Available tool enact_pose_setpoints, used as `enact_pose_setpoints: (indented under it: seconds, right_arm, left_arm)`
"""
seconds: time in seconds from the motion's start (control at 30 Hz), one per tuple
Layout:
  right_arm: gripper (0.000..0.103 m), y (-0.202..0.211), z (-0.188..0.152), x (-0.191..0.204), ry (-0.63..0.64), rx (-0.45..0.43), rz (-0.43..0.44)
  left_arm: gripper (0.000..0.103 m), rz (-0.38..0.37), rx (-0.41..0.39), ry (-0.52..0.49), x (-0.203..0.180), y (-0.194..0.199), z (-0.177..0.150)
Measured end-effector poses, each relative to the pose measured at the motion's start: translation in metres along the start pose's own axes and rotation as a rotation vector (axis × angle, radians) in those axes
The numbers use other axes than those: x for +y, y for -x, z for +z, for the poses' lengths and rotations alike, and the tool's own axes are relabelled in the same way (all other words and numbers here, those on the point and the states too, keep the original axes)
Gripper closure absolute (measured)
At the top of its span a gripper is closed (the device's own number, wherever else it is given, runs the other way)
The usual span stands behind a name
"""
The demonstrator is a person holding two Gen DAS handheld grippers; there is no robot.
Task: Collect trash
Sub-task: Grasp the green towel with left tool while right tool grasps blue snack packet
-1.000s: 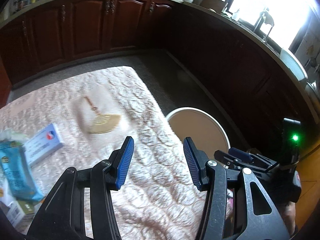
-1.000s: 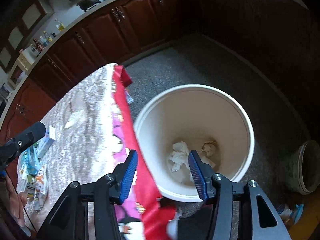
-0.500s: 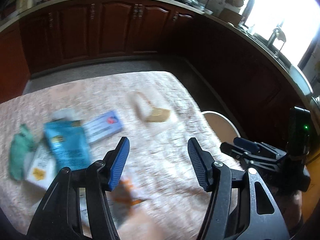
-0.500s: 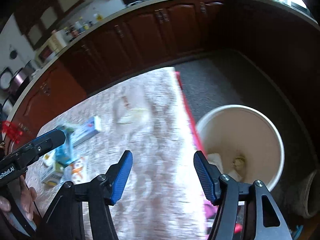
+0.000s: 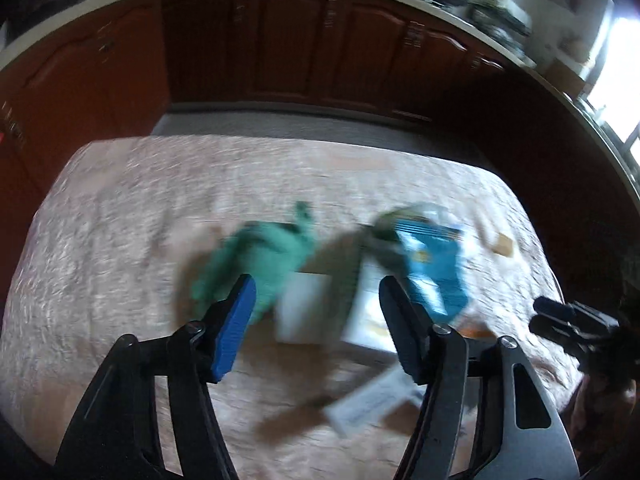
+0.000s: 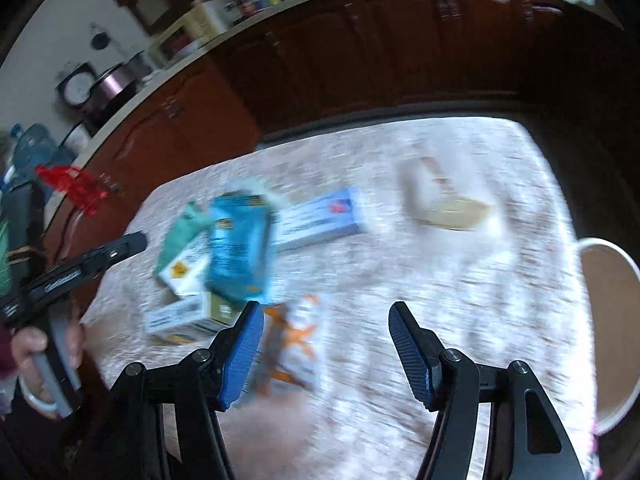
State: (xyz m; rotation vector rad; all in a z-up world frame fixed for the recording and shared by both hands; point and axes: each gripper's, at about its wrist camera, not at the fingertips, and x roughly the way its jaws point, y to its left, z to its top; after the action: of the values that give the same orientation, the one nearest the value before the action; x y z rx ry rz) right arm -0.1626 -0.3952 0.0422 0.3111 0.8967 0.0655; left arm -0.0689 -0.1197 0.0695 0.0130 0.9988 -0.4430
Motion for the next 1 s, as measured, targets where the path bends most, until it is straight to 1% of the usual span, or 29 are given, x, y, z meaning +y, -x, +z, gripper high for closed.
enact_pose_setpoints:
  seconds: [0.07,0.17,0.3,0.33,0.4,0.5,0.63,0.67,0.7,0.73,0.77,0.8,0.87,0.93,1.0]
  right_arm:
    - [0.04,-0.019,0.007,0.015,0.02,0.016,0.047]
    - [0.031,-0.043,0.014,0.029,0.042,0.042,0.096]
    - [0.031,-0.076,0.026,0.035,0.053,0.098,0.12]
    - [0.031,-0.082,0.028,0.035,0.05,0.103,0.129]
    - [0.031,-0.095,0.033,0.035,0.035,0.116,0.154]
    - [0.031,-0.108,0.038,0.034,0.007,0.134,0.195]
    - [0.032,-0.123,0.037,0.036,-0.01,0.158,0.242]
    - [0.035,-0.126,0.036,0.038,-0.011,0.155,0.248]
    - [0.045,-0.128,0.034,0.038,-0.015,0.152,0.259]
    - [0.047,-0.129,0.032,0.039,-0.018,0.152,0.272]
    - [0.051,-0.129,0.03,0.04,-0.018,0.145,0.283]
    - [0.054,-0.128,0.029,0.042,-0.008,0.137,0.29]
    - [0.058,-0.122,0.026,0.051,0.034,0.121,0.279]
    - [0.06,-0.117,0.028,0.063,0.076,0.091,0.25]
    - [0.061,-0.103,0.03,0.071,0.106,0.047,0.247]
  left_arm:
    - [0.036,-0.001,0.005,0.026,0.017,-0.006,0.003]
    - [0.035,-0.017,0.036,0.034,0.035,-0.023,0.005]
    - [0.035,-0.04,0.077,0.01,0.039,-0.045,0.01]
    - [0.035,-0.037,0.084,-0.004,0.039,-0.05,0.011]
    - [0.035,-0.007,0.095,-0.029,0.038,-0.062,0.012]
    - [0.035,0.01,0.119,-0.046,0.037,-0.077,0.014]
    - [0.035,-0.024,0.123,-0.025,0.041,-0.089,0.019]
    - [0.035,-0.032,0.127,-0.026,0.041,-0.091,0.018]
    - [0.036,-0.037,0.13,-0.03,0.041,-0.093,0.018]
    - [0.044,-0.041,0.132,-0.039,0.04,-0.094,0.016]
    - [0.053,-0.053,0.135,-0.05,0.039,-0.095,0.016]
    - [0.055,-0.057,0.133,-0.059,0.037,-0.094,0.014]
    - [0.062,-0.046,0.12,-0.068,0.033,-0.09,0.013]
    - [0.064,-0.037,0.107,-0.058,0.032,-0.082,0.011]
    - [0.064,-0.03,0.086,-0.042,0.031,-0.07,0.011]
